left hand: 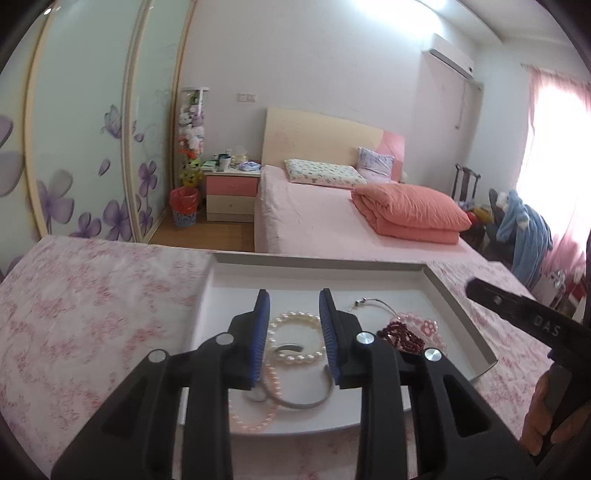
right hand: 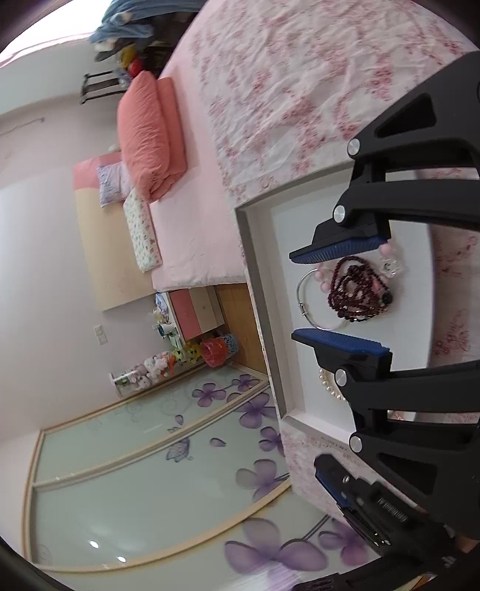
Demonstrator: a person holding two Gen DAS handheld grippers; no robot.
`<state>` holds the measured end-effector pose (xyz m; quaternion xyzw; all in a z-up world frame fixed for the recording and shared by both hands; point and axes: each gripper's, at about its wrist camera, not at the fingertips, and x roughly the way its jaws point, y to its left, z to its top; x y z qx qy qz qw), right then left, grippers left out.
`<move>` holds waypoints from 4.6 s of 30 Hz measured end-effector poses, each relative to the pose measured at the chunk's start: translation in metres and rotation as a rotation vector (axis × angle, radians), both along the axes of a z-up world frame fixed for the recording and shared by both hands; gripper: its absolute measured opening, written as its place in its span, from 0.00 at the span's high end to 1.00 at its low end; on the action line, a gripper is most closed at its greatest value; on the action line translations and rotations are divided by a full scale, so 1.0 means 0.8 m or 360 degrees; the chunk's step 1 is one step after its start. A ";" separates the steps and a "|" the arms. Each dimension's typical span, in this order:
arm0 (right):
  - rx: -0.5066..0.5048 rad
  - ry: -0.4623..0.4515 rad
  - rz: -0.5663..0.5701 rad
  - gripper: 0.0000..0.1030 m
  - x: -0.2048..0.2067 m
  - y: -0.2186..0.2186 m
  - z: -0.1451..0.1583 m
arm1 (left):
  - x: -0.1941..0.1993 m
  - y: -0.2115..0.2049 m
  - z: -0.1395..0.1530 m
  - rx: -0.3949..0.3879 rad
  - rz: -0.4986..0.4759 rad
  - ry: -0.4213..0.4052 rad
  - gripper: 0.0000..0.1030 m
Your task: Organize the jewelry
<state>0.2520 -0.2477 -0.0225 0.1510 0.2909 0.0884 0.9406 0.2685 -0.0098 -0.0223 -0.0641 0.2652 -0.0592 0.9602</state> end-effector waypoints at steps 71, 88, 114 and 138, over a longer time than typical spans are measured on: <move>-0.0361 -0.0453 -0.0019 0.02 -0.262 0.034 0.014 | -0.285 0.015 0.033 0.0192 0.0193 -0.0351 0.04; -0.0360 -0.0442 -0.0016 0.02 -0.261 0.035 0.014 | -0.283 0.012 0.032 0.0185 0.0183 -0.0338 0.04; -0.0351 -0.0426 -0.0020 0.02 -0.260 0.036 0.007 | -0.281 0.006 0.027 0.0183 0.0182 -0.0315 0.04; -0.0350 -0.0424 -0.0021 0.02 -0.260 0.036 0.008 | -0.282 0.003 0.022 0.0181 0.0183 -0.0311 0.04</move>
